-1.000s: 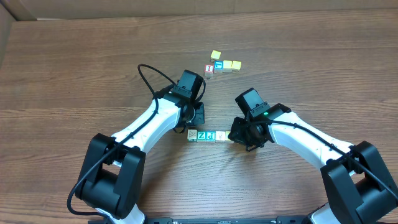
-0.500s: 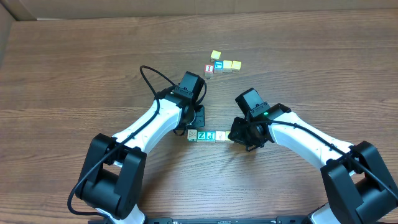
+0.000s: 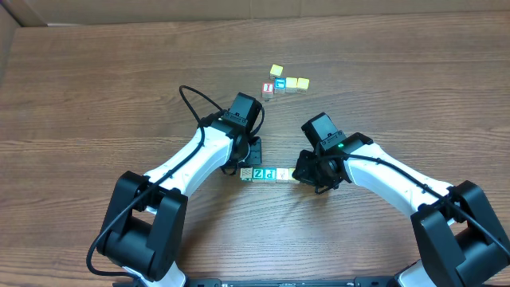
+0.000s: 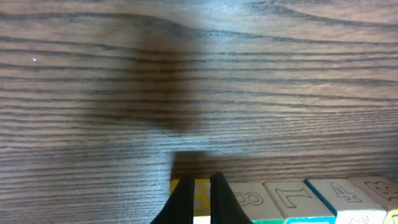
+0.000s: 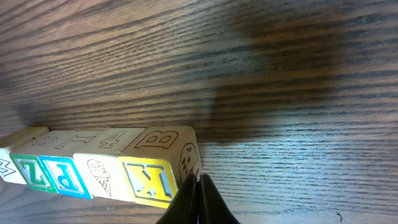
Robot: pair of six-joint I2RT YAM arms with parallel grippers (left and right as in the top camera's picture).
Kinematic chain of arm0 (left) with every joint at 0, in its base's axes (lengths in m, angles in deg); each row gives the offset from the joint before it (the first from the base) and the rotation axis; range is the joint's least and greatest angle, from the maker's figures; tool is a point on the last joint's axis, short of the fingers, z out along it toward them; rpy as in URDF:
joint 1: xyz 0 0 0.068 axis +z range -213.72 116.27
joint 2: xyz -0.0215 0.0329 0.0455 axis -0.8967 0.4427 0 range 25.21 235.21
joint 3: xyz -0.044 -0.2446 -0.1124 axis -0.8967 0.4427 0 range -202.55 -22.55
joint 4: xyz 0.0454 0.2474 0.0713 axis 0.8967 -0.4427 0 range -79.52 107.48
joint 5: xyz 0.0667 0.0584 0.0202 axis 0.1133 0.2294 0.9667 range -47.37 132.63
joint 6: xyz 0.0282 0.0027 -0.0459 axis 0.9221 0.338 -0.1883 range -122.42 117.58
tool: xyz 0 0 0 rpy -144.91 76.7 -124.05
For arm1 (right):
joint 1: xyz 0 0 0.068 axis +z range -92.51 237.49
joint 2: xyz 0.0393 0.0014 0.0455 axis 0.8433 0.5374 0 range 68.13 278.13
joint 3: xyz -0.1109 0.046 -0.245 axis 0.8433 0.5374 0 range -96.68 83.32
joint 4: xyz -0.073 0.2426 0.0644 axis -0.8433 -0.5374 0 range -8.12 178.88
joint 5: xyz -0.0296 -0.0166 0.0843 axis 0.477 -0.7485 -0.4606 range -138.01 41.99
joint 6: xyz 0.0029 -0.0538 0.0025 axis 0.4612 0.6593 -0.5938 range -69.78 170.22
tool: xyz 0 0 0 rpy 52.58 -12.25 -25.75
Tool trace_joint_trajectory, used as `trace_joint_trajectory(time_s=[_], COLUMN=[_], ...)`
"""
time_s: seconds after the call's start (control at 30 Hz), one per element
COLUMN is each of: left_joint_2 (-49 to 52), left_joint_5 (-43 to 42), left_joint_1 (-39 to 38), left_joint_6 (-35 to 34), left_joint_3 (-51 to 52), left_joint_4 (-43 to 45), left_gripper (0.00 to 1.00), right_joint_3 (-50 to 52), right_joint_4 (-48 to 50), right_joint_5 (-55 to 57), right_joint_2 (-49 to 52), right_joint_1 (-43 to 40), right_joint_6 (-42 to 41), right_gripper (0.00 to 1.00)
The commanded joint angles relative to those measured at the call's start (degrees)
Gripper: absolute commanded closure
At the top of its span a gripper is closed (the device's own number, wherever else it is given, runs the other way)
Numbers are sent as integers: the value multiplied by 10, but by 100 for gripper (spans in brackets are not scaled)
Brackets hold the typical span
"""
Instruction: Flip 5 blocks
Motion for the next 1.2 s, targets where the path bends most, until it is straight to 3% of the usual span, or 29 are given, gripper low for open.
trace_joint_trajectory(time_s=[0.0, 1.17], left_joint_2=[6, 6], left_joint_5=[-8, -17], left_joint_1=[-4, 10], left_joint_6=[-6, -7], left_joint_3=[4, -12], left_joint_4=[-6, 5], left_gripper=[96, 96], right_joint_3=[4, 4], right_joint_4=[2, 2], right_joint_5=[2, 2], right_joint_2=[2, 2], right_joint_1=[3, 3], right_joint_6=[-2, -2], right_gripper=[96, 96])
